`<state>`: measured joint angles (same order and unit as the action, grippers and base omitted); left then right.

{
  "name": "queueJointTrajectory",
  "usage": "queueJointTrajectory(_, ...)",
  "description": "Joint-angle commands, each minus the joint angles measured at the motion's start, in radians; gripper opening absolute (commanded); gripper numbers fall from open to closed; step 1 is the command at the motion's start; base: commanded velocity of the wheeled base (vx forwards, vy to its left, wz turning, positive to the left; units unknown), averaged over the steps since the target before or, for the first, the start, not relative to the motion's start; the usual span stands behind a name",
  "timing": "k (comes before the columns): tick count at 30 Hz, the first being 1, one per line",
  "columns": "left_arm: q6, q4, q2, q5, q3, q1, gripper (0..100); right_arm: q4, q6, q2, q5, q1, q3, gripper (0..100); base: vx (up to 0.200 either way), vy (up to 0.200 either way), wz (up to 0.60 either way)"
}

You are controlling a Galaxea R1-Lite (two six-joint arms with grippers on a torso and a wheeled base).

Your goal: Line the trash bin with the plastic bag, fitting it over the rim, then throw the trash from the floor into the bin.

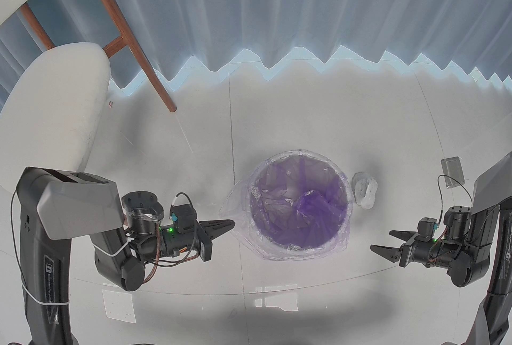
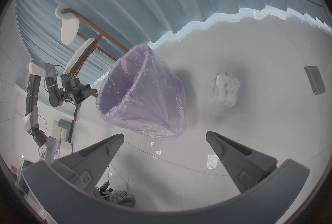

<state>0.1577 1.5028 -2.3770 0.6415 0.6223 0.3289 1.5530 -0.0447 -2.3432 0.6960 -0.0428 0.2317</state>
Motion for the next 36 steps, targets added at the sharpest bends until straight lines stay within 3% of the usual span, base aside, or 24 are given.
queueJointTrajectory(1, 0.049, -0.019, -0.105, 0.006, 0.1, -0.005, 0, 0.018, -0.001, 0.045, 0.0, -0.012, -0.031, 100, 0.0, 0.0, 0.0)
queueJointTrajectory(5, 0.069, -0.033, -0.113, 0.007, 0.148, -0.027, 0, 0.018, -0.001, 0.045, 0.002, -0.012, -0.054, 100, 0.0, 0.0, 0.0)
queueJointTrajectory(6, 0.082, -0.036, -0.114, 0.006, 0.148, -0.03, 100, 0.018, -0.001, 0.045, 0.002, -0.011, -0.057, 100, 0.0, 0.0, 0.0)
queueJointTrajectory(9, 0.137, -0.042, -0.114, 0.01, 0.139, -0.041, 100, 0.018, -0.001, 0.047, 0.002, -0.008, -0.061, 100, 0.0, 0.0, 0.0)
queueJointTrajectory(18, 0.178, -0.068, -0.119, 0.009, 0.177, -0.094, 100, 0.018, -0.003, 0.047, 0.002, 0.0, -0.063, 100, 0.0, 0.0, 0.0)
queueJointTrajectory(36, 0.195, -0.082, -0.257, 0.035, 0.378, -0.047, 100, 0.018, -0.001, 0.058, -0.001, 0.006, -0.064, 100, 0.0, 0.0, 0.0)
